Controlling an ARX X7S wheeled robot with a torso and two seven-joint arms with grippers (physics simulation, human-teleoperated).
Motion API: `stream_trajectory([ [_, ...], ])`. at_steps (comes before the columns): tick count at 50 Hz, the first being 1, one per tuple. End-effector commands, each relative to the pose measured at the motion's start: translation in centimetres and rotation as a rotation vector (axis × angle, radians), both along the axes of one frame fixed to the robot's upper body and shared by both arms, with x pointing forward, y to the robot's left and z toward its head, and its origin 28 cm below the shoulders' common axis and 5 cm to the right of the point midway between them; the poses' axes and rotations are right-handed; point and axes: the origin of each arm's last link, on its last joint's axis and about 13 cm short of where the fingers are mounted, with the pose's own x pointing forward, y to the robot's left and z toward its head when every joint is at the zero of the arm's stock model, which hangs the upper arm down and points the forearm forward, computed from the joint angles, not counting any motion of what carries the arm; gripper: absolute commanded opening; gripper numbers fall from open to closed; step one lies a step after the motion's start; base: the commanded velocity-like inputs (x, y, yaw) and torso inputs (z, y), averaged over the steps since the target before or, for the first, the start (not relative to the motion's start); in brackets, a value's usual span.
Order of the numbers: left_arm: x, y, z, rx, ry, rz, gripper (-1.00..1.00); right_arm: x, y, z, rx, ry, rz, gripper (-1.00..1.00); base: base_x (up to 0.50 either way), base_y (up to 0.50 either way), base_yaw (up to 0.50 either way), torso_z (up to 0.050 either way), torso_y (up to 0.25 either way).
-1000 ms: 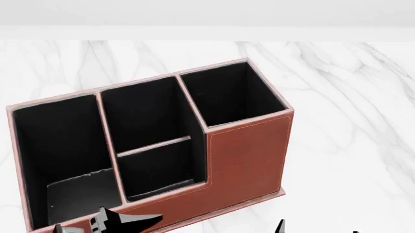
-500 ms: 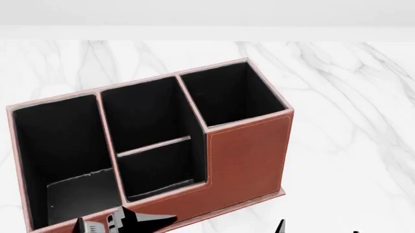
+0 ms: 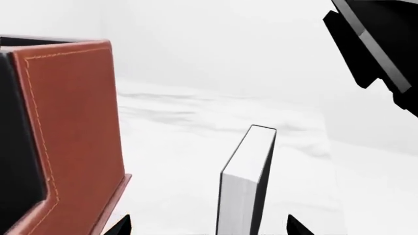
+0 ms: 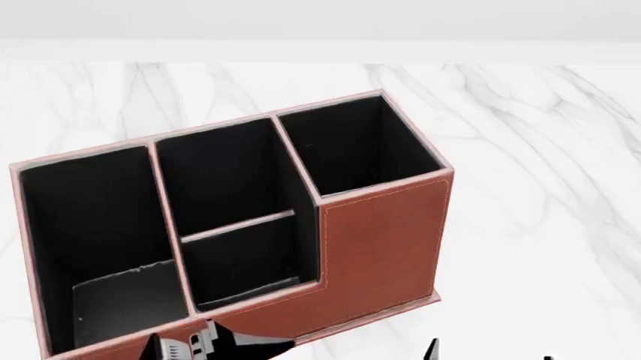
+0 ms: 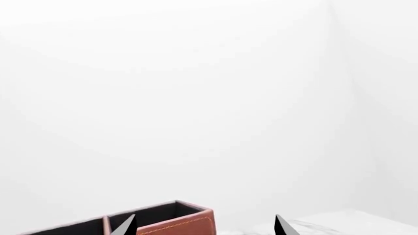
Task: Pick up the book and place it in the back compartment of the caddy.
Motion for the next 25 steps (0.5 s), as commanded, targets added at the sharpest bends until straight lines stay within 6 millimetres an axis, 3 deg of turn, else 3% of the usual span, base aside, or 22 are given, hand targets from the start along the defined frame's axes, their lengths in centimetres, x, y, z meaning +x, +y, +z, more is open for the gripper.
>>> stream_trajectory([
  [1, 0.4, -0.6, -0.3, 0.01, 0.012, -0.021, 1.0, 0.0, 0.0, 0.0, -0.001, 0.0, 0.001, 1.0, 0.0, 0.0, 0.0, 0.0, 0.0],
  [25, 1.5, -1.7, -0.9, 0.034, 0.037, -0.049, 1.0, 0.0, 0.1, -0.1, -0.005, 0.001, 0.003, 1.0, 0.0, 0.0, 0.0, 0.0, 0.0],
])
